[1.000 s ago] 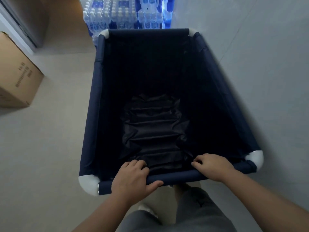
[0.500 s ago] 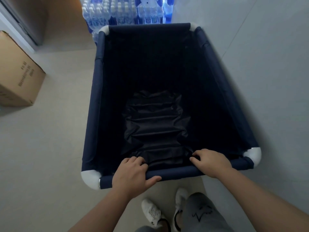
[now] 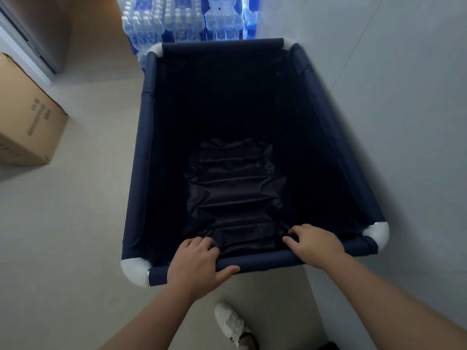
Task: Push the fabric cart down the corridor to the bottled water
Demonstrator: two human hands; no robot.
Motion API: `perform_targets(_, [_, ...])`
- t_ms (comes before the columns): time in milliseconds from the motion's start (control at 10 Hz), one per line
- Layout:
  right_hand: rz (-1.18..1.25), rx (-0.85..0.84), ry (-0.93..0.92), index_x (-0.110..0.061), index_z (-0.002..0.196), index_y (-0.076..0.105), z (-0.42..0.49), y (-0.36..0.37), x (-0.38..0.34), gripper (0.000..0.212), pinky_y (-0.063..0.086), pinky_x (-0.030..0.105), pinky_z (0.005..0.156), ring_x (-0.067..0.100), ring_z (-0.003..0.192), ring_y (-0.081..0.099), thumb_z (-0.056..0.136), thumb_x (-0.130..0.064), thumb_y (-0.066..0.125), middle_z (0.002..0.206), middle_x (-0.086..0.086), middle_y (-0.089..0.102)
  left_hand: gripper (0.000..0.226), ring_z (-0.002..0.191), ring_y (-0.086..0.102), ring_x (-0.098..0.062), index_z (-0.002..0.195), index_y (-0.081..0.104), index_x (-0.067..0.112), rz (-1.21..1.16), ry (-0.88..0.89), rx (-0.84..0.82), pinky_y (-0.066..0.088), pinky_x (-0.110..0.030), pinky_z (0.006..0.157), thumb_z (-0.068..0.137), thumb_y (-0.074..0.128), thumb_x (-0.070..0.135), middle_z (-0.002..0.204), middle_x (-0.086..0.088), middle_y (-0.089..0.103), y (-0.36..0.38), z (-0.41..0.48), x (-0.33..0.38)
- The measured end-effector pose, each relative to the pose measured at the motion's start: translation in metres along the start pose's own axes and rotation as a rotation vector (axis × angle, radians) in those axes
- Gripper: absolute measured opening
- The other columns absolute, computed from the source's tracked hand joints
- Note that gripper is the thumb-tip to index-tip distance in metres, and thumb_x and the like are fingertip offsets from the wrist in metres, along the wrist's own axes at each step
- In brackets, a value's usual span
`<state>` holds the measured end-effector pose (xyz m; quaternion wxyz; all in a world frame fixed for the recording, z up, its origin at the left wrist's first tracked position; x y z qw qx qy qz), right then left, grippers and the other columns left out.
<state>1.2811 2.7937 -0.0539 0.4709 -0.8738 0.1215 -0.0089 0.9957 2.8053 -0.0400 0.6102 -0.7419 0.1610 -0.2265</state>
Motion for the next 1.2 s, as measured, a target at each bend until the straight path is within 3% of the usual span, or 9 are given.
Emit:
perform_targets(200, [0.012, 0.034, 0.002, -0.031, 0.126, 0.060, -0.003, -0.003, -0.007, 0.053, 0.051, 0.038, 0.075, 0.019, 0.096, 0.061, 0.098, -0.066, 0.032, 0.118, -0.005, 0.060, 0.087, 0.088, 0.061, -0.018, 0.086, 0.073, 0.022, 0.034, -0.013, 0.008, 0.046, -0.037, 0.088, 0.087, 0.014, 0.086, 0.097, 0.004, 0.068, -0.004, 0.000, -0.005])
perform_targets(400, [0.017, 0.113, 0.010, -0.028, 0.123, 0.060, -0.015, -0.005, -0.013, 0.056, 0.053, 0.039, 0.074, 0.020, 0.092, 0.062, 0.099, -0.067, 0.028, 0.112, -0.003, 0.061, 0.092, 0.093, 0.060, -0.020, 0.096, 0.071, 0.024, 0.065, -0.048, 0.011, 0.044, -0.038, 0.088, 0.084, 0.007, 0.088, 0.102, 0.004, 0.066, -0.006, -0.001, -0.009])
perform_targets(500, [0.007, 0.140, -0.021, -0.025, 0.130, 0.059, -0.026, -0.001, -0.021, 0.060, 0.045, 0.040, 0.081, 0.024, 0.101, 0.062, 0.100, -0.066, 0.027, 0.121, 0.000, 0.063, 0.090, 0.095, 0.059, -0.020, 0.101, 0.066, 0.025, 0.085, -0.070, 0.006, 0.044, -0.038, 0.087, 0.083, 0.006, 0.089, 0.104, 0.003, 0.064, -0.008, -0.002, -0.008])
perform_targets(600, [0.015, 0.194, -0.094, -0.023, 0.135, 0.058, -0.041, 0.005, -0.035, 0.061, 0.031, 0.045, 0.113, 0.022, 0.121, 0.055, 0.100, -0.064, 0.028, 0.134, 0.000, 0.062, 0.086, 0.098, 0.059, -0.021, 0.108, 0.063, 0.026, 0.091, -0.130, 0.015, 0.044, -0.038, 0.088, 0.084, 0.008, 0.087, 0.107, 0.003, 0.062, -0.011, -0.010, -0.006])
perform_targets(700, [0.052, 0.235, -0.107, -0.023, 0.143, 0.054, -0.058, 0.008, -0.044, 0.064, 0.011, 0.048, 0.124, 0.022, 0.146, 0.034, 0.100, -0.064, 0.029, 0.154, 0.003, 0.048, 0.081, 0.102, 0.059, -0.022, 0.116, 0.061, 0.025, 0.082, -0.150, 0.027, 0.044, -0.039, 0.089, 0.087, 0.010, 0.082, 0.112, 0.002, 0.062, -0.015, -0.025, 0.002])
perform_targets(800, [0.104, 0.272, -0.117, -0.021, 0.147, 0.049, -0.075, 0.010, -0.053, 0.064, 0.009, 0.048, 0.125, 0.026, 0.151, 0.023, 0.100, -0.062, 0.034, 0.161, 0.008, 0.038, 0.076, 0.105, 0.060, -0.024, 0.121, 0.061, 0.024, 0.079, -0.148, 0.064, 0.044, -0.040, 0.090, 0.089, 0.015, 0.076, 0.117, 0.000, 0.063, -0.027, -0.044, 0.009])
perform_targets(1200, [0.382, 0.292, -0.158, -0.022, 0.152, 0.040, -0.185, 0.010, -0.112, 0.062, 0.035, 0.043, 0.115, 0.024, 0.144, 0.037, 0.099, -0.053, 0.051, 0.160, 0.003, 0.038, 0.059, 0.104, 0.060, -0.026, 0.122, 0.060, 0.021, -0.019, -0.211, 0.148, 0.045, -0.041, 0.086, 0.095, 0.030, 0.064, 0.119, -0.002, 0.063, -0.105, -0.134, 0.005])
Point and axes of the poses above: each hand's wrist, its own z-axis towards the middle knuckle, its own y-axis out of the palm, x = y × z, the point moved 7 cm from there along z, towards the middle knuckle
